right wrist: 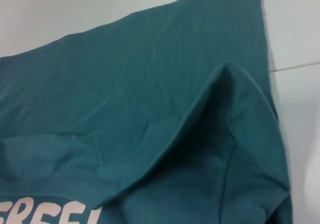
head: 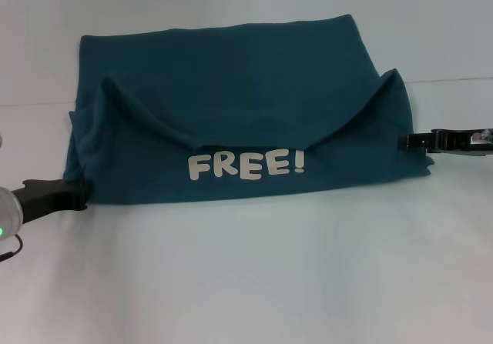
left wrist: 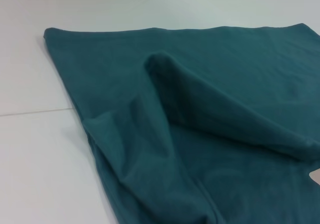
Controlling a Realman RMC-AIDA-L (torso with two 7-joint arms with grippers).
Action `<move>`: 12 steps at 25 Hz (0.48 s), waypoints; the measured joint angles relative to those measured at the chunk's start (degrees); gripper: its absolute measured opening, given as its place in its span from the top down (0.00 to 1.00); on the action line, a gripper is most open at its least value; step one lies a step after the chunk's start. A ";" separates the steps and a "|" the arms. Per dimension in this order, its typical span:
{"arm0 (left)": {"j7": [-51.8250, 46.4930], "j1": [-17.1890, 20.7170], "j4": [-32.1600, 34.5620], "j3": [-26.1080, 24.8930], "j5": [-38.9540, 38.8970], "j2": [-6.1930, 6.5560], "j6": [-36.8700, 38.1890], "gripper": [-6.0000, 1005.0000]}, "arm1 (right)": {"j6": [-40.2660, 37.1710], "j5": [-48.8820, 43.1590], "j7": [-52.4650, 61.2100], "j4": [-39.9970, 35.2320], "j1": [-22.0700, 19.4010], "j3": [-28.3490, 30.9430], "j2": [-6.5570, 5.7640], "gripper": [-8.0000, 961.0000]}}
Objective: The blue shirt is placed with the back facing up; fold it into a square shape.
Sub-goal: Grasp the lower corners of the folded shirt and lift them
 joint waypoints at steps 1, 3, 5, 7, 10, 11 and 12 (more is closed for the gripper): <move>-0.01 -0.05 -0.06 0.03 0.06 0.00 0.01 0.70 | 0.00 0.00 0.00 0.00 -0.04 0.02 0.00 0.24; -0.01 -0.09 -0.07 0.06 0.09 0.04 0.02 0.79 | 0.00 0.00 -0.01 0.00 -0.17 0.05 0.00 0.23; -0.09 -0.16 -0.08 0.08 0.40 0.12 0.04 0.88 | 0.00 0.01 -0.02 0.00 -0.31 0.05 0.00 0.23; -0.40 -0.25 0.03 0.08 1.04 0.13 0.06 0.95 | 0.00 0.14 -0.02 0.00 -0.43 0.05 0.00 0.23; -0.97 -0.24 0.55 0.08 1.41 0.10 0.37 1.00 | 0.01 0.74 -0.11 0.00 -0.60 0.05 0.00 0.23; -1.25 -0.05 1.06 0.08 1.43 0.10 0.74 1.00 | 0.00 0.94 -0.13 0.00 -0.67 0.05 -0.04 0.23; -2.14 0.70 2.65 0.05 1.43 0.18 2.22 1.00 | -0.01 1.08 -0.15 0.00 -0.77 0.04 -0.11 0.23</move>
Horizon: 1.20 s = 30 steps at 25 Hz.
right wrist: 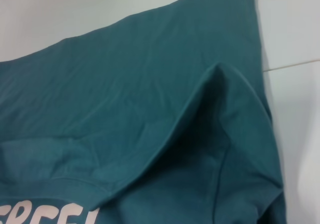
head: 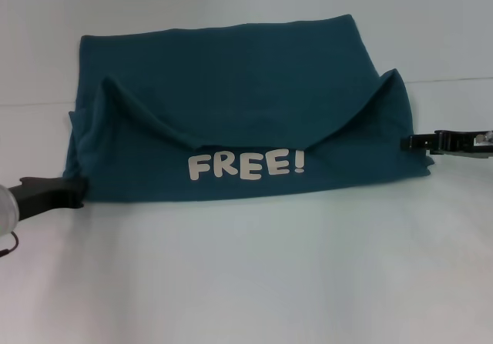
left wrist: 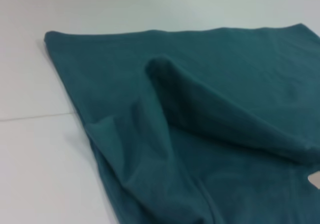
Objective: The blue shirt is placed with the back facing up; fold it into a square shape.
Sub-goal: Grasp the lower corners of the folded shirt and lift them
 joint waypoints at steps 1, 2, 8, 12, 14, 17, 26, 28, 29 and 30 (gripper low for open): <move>0.00 0.00 0.00 0.00 0.00 0.00 0.00 1.00 | -0.09 0.13 0.00 0.00 -0.10 0.00 -0.10 0.23; -0.41 0.39 0.72 -0.06 0.00 0.10 0.82 1.00 | -0.26 0.19 -0.01 0.00 -0.23 0.00 -0.23 0.23; -2.51 1.95 3.18 -0.62 0.00 1.09 7.15 1.00 | -3.94 -0.06 0.41 0.30 -0.65 -0.51 -2.13 0.23; -2.53 2.44 3.53 -0.53 0.68 1.07 7.62 1.00 | -6.20 -0.14 0.91 0.67 -0.96 -0.54 -3.09 0.23; -2.54 2.47 3.53 -0.61 1.21 1.02 7.65 1.00 | -6.34 -0.15 0.99 0.46 -1.27 -0.54 -3.15 0.23; -2.55 2.48 3.53 -0.63 1.36 1.00 7.67 1.00 | -5.21 -0.18 0.72 0.33 -1.46 -0.54 -2.93 0.23; -2.55 2.52 3.51 -0.60 1.39 1.03 7.18 1.00 | 0.61 -0.20 -0.70 0.77 0.18 -1.70 -0.06 0.23; -2.53 2.52 3.51 -0.60 1.39 1.04 7.14 1.00 | 1.84 -0.20 -0.85 0.85 0.53 -2.71 0.66 0.23; -2.49 2.49 3.51 -0.60 1.39 1.04 7.11 1.00 | 2.32 -0.20 -0.87 0.92 0.68 -3.36 0.92 0.23; -2.47 2.44 3.48 -0.60 1.39 1.04 7.07 1.00 | 2.72 -0.20 -0.87 0.98 0.83 -4.11 1.12 0.23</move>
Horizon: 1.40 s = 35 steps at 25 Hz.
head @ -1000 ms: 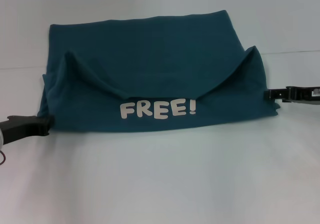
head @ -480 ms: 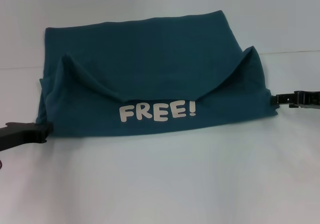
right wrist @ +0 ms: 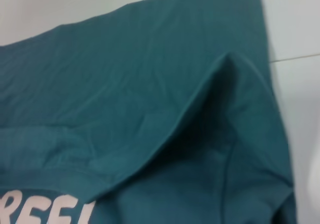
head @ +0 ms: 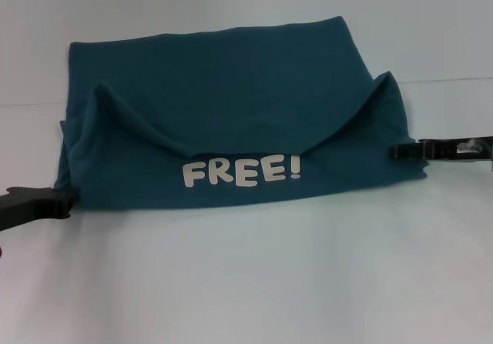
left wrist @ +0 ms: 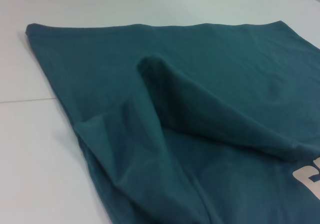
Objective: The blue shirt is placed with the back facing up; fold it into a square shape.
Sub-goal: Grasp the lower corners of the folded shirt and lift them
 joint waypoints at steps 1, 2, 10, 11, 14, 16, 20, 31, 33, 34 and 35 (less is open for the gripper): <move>0.03 -0.03 -0.02 0.00 0.00 0.00 -0.02 1.00 | 0.28 0.00 0.00 0.02 0.06 -0.58 0.19 0.23; 0.07 -0.05 -0.04 0.00 0.00 0.02 -0.05 1.00 | 0.61 0.01 0.02 0.02 0.12 -1.04 0.34 0.23; 0.09 -0.17 0.01 0.00 -0.01 0.10 -0.12 1.00 | 1.82 0.01 0.33 -0.02 0.10 -1.61 0.54 0.26; 0.11 -0.23 -0.02 -0.01 -0.01 0.09 -0.18 1.00 | 2.18 0.01 0.55 -0.03 0.05 -1.60 0.52 0.27; 0.14 -0.30 -0.08 0.00 -0.01 0.09 -0.26 1.00 | 3.60 0.01 1.59 -0.05 -0.22 -1.49 0.46 0.30; 0.14 -0.30 -0.09 0.00 -0.01 0.09 -0.27 1.00 | 4.03 0.01 1.98 -0.04 -0.25 -1.49 0.45 0.40; 0.13 -0.36 -0.08 0.00 -0.01 0.09 -0.27 1.00 | 3.93 0.01 2.08 0.15 0.10 -1.67 0.49 0.58; 0.34 -0.07 -0.13 -0.14 -0.01 0.08 -1.01 1.00 | 2.74 1.81 0.06 -0.41 -0.78 -1.23 0.89 0.95; 0.28 0.29 0.14 -0.51 -0.02 0.08 -1.13 1.00 | 1.38 4.16 -1.59 -0.75 -1.45 -1.12 0.75 0.95; 0.21 0.59 0.38 -0.88 -0.01 0.08 -1.07 1.00 | 0.56 5.50 -2.68 -0.82 -1.94 -1.07 0.54 0.95; 0.17 0.98 0.76 -1.53 -0.01 0.08 -0.55 1.00 | -0.17 6.57 -3.47 -0.85 -2.33 -1.00 0.36 0.95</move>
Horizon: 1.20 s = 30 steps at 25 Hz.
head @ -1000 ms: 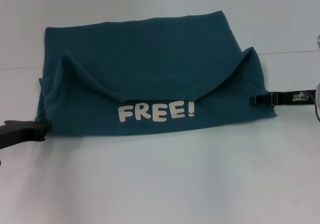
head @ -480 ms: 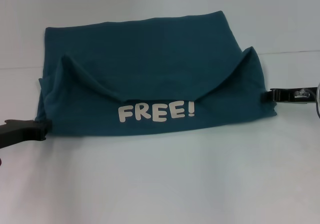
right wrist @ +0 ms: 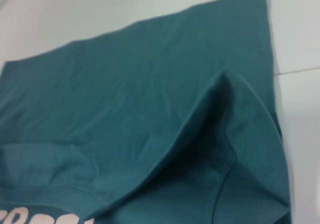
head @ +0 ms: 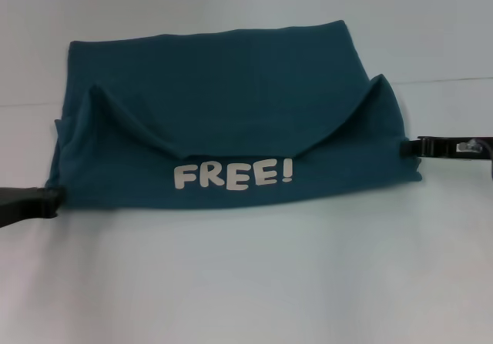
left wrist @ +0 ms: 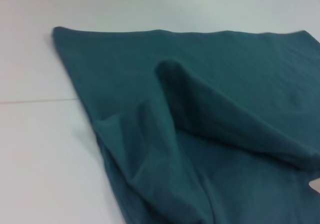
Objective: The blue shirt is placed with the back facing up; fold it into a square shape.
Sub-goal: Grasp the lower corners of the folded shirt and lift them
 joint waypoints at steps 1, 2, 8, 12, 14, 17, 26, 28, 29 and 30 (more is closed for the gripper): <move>-0.03 0.53 0.41 -0.92 0.00 0.02 0.89 1.00 | -0.68 0.79 -0.67 -0.10 -0.47 0.10 -0.18 0.95; -0.04 0.92 0.67 -1.68 0.00 0.08 1.67 1.00 | -1.36 1.50 -1.36 -0.19 -1.01 0.25 -0.33 0.95; -0.05 2.46 1.46 -6.93 -0.03 0.75 11.59 1.00 | -8.57 4.42 -5.90 -2.16 -4.65 1.00 -0.80 0.95; -0.07 3.21 1.68 -10.15 0.01 1.56 19.25 1.00 | -13.48 4.92 -7.64 -5.59 -7.87 1.31 -0.19 0.95; -0.08 3.91 2.12 -11.16 0.02 1.78 22.68 1.00 | -15.19 4.97 -8.24 -6.98 -9.43 1.43 -0.11 0.95; -0.16 5.25 3.03 -12.58 0.08 1.86 27.27 1.00 | -18.27 5.01 -9.56 -8.31 -11.70 2.30 -0.11 0.95; -0.22 8.46 4.22 -15.43 1.13 1.70 34.81 1.00 | -29.41 4.84 -16.56 -9.18 -18.01 9.78 -0.74 0.95; -0.23 8.86 4.49 -15.77 2.00 1.59 36.01 1.00 | -31.89 4.77 -18.43 -9.19 -19.33 11.67 -0.81 0.95; -0.23 9.14 4.69 -15.90 2.50 1.53 36.86 1.00 | -32.76 4.75 -19.12 -9.18 -19.89 12.56 -0.80 0.95; -0.23 9.45 4.92 -15.96 2.98 1.45 37.82 1.00 | -33.82 4.73 -19.83 -9.19 -20.46 13.33 -0.80 0.95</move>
